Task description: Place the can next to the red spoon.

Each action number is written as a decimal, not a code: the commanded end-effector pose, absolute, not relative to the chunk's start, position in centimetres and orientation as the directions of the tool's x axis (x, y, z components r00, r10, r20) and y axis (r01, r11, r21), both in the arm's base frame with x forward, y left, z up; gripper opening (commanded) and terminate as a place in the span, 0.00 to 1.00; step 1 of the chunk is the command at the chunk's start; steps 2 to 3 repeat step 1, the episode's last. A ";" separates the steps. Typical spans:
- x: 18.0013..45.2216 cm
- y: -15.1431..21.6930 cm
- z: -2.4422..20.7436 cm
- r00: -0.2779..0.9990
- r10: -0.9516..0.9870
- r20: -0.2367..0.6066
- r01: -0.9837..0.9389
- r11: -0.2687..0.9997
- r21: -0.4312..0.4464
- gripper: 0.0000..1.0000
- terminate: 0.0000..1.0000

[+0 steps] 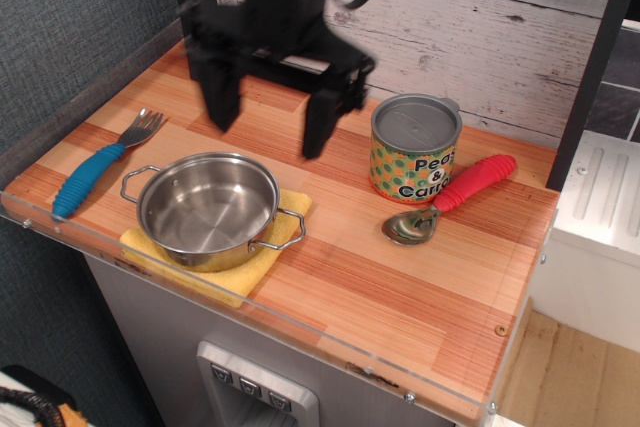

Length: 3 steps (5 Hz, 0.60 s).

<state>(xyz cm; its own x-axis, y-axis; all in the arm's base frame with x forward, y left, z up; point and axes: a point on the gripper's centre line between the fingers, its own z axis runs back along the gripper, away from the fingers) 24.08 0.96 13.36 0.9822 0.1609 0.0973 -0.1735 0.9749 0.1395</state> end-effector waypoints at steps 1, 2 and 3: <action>23.9 1.8 14.9 0.980 0.155 0.128 -0.171 0.976 0.134 1.00 1.00; 23.9 1.8 14.9 0.980 0.155 0.128 -0.171 0.976 0.134 1.00 1.00; 23.9 1.8 14.9 0.980 0.155 0.128 -0.171 0.976 0.134 1.00 1.00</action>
